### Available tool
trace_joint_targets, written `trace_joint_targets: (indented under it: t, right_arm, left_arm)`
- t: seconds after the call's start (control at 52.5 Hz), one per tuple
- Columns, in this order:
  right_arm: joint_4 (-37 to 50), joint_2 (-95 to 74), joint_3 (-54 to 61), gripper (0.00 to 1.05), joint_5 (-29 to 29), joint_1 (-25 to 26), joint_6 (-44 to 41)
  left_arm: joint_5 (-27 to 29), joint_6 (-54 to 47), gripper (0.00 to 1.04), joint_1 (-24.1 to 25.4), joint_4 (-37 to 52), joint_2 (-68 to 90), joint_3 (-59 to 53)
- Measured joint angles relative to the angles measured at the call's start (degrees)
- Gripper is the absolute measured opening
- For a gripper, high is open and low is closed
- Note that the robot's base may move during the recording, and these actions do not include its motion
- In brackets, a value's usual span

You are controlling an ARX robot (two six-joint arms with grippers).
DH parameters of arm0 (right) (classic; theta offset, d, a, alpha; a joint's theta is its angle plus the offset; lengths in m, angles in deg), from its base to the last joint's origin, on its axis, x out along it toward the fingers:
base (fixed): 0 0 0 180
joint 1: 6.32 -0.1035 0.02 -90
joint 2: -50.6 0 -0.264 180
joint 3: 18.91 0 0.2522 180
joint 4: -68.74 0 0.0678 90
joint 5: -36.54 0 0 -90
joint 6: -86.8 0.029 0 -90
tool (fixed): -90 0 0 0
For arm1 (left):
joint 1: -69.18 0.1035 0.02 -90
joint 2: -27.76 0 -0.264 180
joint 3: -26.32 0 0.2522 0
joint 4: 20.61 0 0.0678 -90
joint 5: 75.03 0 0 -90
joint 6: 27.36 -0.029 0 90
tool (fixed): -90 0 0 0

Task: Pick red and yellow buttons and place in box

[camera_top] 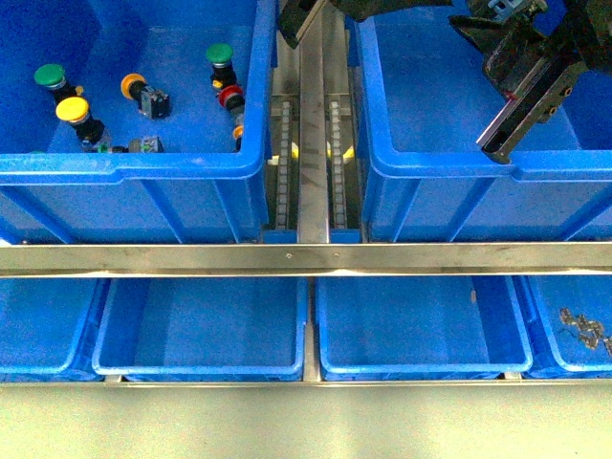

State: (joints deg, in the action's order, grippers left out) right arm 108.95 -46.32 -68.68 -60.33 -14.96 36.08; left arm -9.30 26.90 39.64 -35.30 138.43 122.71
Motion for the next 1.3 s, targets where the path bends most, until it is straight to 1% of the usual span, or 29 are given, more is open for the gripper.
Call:
trace_joint_targets:
  t: [0.076,0.133,0.172,0.191,0.267,0.381,0.419,0.534,0.591,0.667,0.743,0.8,0.839,0.858,0.877,0.896,0.915,0.934,0.953,0.991,1.01,1.029,1.048,1.086,1.105,1.124,1.182,1.277,1.296]
  right_arm:
    - [-0.1,0.0,0.3,0.41,0.0,0.5,0.0]
    - [-0.6,0.0,0.7,0.41,-0.1,0.8,0.0]
    - [-0.8,0.0,0.9,0.41,-0.3,0.8,0.0]
    - [-0.9,0.0,1.0,0.41,-0.3,0.8,0.0]
    - [-1.2,0.0,1.6,0.41,-0.5,1.0,-0.1]
    - [-1.7,0.0,2.2,0.41,-0.5,1.7,-0.1]
    - [-2.0,0.0,2.3,0.41,-0.4,1.9,0.0]
    - [-3.0,1.1,3.3,0.41,-0.2,2.6,0.5]
    - [-4.1,2.3,3.9,0.41,-0.1,2.9,1.1]
    - [-5.6,4.3,4.6,0.41,0.3,3.2,2.2]
    - [-7.5,7.1,5.3,0.41,0.6,3.7,3.9]
    - [-8.7,8.8,5.6,0.41,1.1,3.8,5.0]
    - [-10.1,10.5,5.9,0.41,1.4,3.9,6.1]
    - [-10.6,11.0,5.9,0.41,1.6,3.9,6.4]
    - [-11.4,11.8,6.0,0.41,2.0,3.9,6.8]
    - [-11.8,12.2,6.1,0.41,2.3,3.9,7.3]
    - [-12.7,13.1,6.3,0.41,3.0,3.9,7.9]
    - [-13.5,13.9,6.5,0.41,3.3,3.9,8.7]
    - [-14.0,14.4,6.6,0.41,3.5,3.9,9.1]
    - [-16.0,16.4,7.3,0.41,4.0,3.8,10.4]
    - [-16.4,16.9,7.5,0.41,4.0,3.8,10.8]
    - [-17.3,17.8,7.8,0.41,4.6,3.8,11.6]
    - [-17.7,18.3,8.0,0.41,4.7,3.8,11.9]
    - [-18.9,19.9,8.6,0.41,5.9,3.7,13.6]
    - [-19.3,20.3,8.8,0.41,6.1,3.6,13.8]
    - [-20.3,21.5,9.4,0.41,6.4,3.3,14.8]
    - [-22.1,24.1,10.3,0.41,7.2,2.5,16.7]
    - [-24.6,27.7,11.1,0.41,9.5,1.9,19.2]
    - [-25.2,28.4,11.3,0.41,10.2,1.9,19.8]
  left_arm:
    - [0.5,-1.2,0.77,1.5,1.0,-2.2,-2.2]
    - [1.1,-1.5,0.91,3.3,0.9,-3.8,-4.1]
    - [1.6,-1.9,0.97,4.3,0.5,-4.4,-5.1]
    - [1.7,-2.1,0.98,4.6,0.3,-4.6,-5.4]
    - [2.5,-3.7,0.97,7.5,-1.9,-5.7,-8.5]
    - [9.3,-9.5,0.97,11.2,-3.7,-10.2,-15.2]
    - [10.8,-11.9,0.97,11.9,-3.7,-12.1,-17.1]
    - [16.6,-20.7,0.97,14.8,-1.6,-20.6,-25.4]
    - [16.8,-23.7,0.97,16.6,-2.1,-24.5,-28.8]
    - [16.8,-27.3,0.97,20.3,-4.9,-30.4,-34.0]
    - [16.3,-30.9,0.97,25.9,-7.1,-35.8,-39.9]
    - [16.4,-33.3,0.97,29.5,-6.8,-38.3,-43.1]
    - [16.8,-35.8,0.97,33.3,-6.1,-40.1,-45.7]
    - [16.8,-36.2,0.97,34.2,-6.1,-40.4,-46.3]
    - [16.2,-37.3,0.96,36.1,-4.5,-40.7,-47.7]
    - [14.8,-39.6,0.93,38.0,0.8,-40.7,-50.1]
    - [14.4,-39.6,0.92,38.5,2.4,-40.7,-50.8]
    - [12.5,-42.5,0.88,40.7,10.6,-40.8,-54.2]
    - [11.9,-43.0,0.86,41.4,13.9,-40.8,-55.5]
    - [10.8,-46.6,0.79,43.5,26.7,-41.0,-61.3]
    - [10.8,-46.9,0.78,43.6,28.2,-41.1,-62.0]
    - [10.7,-48.0,0.73,44.0,35.1,-41.7,-65.3]
    - [10.8,-48.7,0.72,44.0,37.6,-42.1,-66.5]
    - [10.8,-50.2,0.65,43.8,45.5,-44.1,-70.1]
    - [10.8,-50.5,0.63,43.6,47.0,-44.7,-70.8]
    - [11.1,-51.1,0.57,43.1,50.5,-46.4,-72.1]
    - [12.4,-52.3,0.47,42.2,52.3,-49.5,-73.3]
    - [14.0,-52.9,0.33,41.0,51.3,-52.9,-74.8]
    - [14.2,-53.0,0.29,40.5,50.7,-53.8,-75.3]
